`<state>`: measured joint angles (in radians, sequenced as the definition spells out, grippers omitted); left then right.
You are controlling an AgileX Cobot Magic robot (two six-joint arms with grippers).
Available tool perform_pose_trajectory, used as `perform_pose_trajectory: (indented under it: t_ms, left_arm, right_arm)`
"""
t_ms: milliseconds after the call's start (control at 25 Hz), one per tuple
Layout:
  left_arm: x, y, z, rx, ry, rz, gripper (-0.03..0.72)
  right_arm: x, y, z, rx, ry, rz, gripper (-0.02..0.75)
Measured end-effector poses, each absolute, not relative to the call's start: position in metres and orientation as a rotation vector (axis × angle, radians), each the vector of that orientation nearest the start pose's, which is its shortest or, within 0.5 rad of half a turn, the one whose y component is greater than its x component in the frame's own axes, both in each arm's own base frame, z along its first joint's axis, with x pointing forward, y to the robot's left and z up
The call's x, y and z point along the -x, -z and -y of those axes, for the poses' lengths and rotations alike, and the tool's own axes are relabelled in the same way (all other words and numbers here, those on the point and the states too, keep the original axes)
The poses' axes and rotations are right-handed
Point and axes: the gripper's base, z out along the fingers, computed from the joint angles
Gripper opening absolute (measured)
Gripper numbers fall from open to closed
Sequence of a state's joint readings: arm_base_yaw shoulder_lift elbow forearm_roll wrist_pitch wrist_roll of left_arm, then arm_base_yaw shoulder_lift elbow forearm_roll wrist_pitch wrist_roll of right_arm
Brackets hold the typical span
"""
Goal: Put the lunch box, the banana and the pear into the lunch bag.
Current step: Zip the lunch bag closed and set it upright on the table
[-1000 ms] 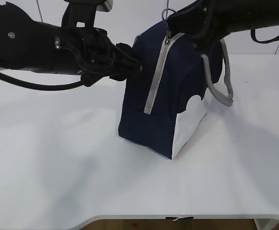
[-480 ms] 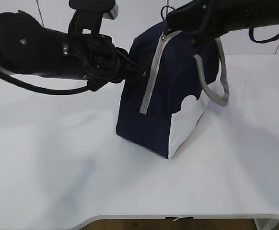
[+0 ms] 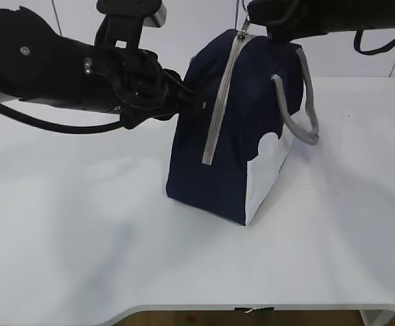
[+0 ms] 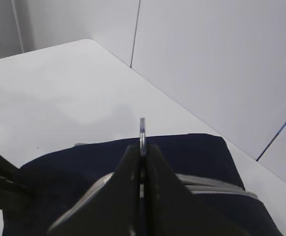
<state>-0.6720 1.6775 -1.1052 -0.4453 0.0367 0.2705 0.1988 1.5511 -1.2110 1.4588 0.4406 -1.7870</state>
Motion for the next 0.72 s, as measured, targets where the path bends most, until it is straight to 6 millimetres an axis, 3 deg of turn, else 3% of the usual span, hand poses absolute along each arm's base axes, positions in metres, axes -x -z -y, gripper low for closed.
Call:
perform_pose_trajectory:
  t_ms: [360,720]
  left_arm:
    - [-0.288,-0.269,0.234,-0.579,0.528,-2.067,0.001]
    - [-0.284,-0.274,0.232,-0.599,0.53,-2.069,0.001]
  right_arm:
    - [-0.357,-0.328,-0.108,0.648,-0.361,-1.74,0.006]
    - [-0.367,-0.305,-0.114,0.656,-0.444,-1.812,0.006]
